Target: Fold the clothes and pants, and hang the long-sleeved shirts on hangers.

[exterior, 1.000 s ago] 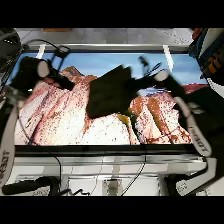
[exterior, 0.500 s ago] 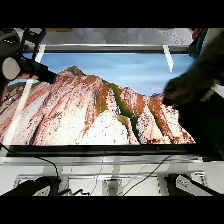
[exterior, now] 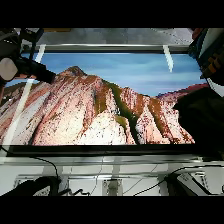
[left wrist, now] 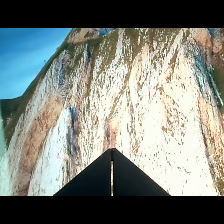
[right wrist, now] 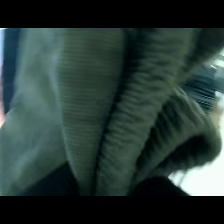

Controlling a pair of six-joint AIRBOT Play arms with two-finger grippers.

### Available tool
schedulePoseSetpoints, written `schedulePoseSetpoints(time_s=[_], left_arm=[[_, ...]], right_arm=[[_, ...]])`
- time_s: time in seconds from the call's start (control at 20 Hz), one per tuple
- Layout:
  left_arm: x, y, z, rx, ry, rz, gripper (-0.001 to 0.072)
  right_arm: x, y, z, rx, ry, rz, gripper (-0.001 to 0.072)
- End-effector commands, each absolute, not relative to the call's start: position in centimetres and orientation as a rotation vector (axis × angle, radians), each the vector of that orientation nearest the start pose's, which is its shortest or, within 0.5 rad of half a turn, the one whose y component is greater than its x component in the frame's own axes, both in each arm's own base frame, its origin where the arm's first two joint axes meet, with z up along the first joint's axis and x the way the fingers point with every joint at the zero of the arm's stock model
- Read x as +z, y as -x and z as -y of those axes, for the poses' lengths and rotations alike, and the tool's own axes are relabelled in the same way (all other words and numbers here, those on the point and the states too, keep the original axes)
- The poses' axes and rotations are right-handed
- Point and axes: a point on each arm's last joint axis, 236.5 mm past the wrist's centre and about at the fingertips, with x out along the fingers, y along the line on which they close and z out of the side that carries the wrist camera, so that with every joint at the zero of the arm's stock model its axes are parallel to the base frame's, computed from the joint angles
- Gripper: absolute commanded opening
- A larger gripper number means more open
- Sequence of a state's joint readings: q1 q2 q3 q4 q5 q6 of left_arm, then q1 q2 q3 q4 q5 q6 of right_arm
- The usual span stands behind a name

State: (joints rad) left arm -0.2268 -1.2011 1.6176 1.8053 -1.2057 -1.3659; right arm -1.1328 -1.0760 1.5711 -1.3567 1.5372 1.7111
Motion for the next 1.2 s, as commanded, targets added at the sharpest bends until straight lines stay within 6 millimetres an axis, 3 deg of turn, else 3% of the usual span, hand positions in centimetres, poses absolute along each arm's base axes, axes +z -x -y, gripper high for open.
schedulePoseSetpoints(time_s=[0.0, 0.4, 0.45, 0.55, 0.65, 0.75, 0.85, 1.0, 1.05, 1.1, 1.15], left_arm=[[22.4, -43.5, 4.7, -0.118, -0.449, -0.759, 0.0019], [22.4, -43.5, 4.7, -0.118, -0.449, -0.759, 0.0019], [22.4, -43.5, 4.7, -0.118, -0.449, -0.759, 0.0019], [22.4, -43.5, 4.7, -0.118, -0.449, -0.759, 0.0019], [22.4, -43.5, 4.7, -0.118, -0.449, -0.759, 0.0019], [22.4, -43.5, 4.7, -0.118, -0.449, -0.759, 0.0019], [22.4, -43.5, 4.7, -0.117, -0.449, -0.759, 0.0019], [22.4, -43.5, 4.7, -0.117, -0.449, -0.759, 0.0019], [22.4, -43.5, 4.7, -0.117, -0.449, -0.759, 0.0019], [22.4, -43.5, 4.7, -0.117, -0.449, -0.759, 0.0019], [22.4, -43.5, 4.7, -0.118, -0.449, -0.759, 0.0019]], right_arm=[[20.1, -16.2, 29.6, -0.992, -0.854, -0.801, 0.0485], [20.4, -17.1, 29.3, -0.955, -0.867, -0.779, 0.0533], [20.7, -18.5, 28.8, -0.899, -0.876, -0.758, 0.0470], [21.6, -22.6, 26.5, -0.743, -0.848, -0.741, 0.0204], [22.1, -27.3, 22.3, -0.536, -0.709, -0.788, 0.0053], [22.0, -31.6, 15.9, -0.314, -0.545, -0.861, 0.0040], [22.0, -34.5, 7.7, -0.060, -0.376, -0.919, 0.0039], [22.1, -35.4, -4.4, 0.305, -0.116, -0.944, 0.0040], [22.1, -35.0, -7.2, 0.401, -0.008, -0.933, 0.0040], [21.9, -35.0, -8.6, 0.446, 0.124, -0.916, 0.0039], [21.6, -35.5, -8.3, 0.390, 0.206, -0.909, 0.0039]])
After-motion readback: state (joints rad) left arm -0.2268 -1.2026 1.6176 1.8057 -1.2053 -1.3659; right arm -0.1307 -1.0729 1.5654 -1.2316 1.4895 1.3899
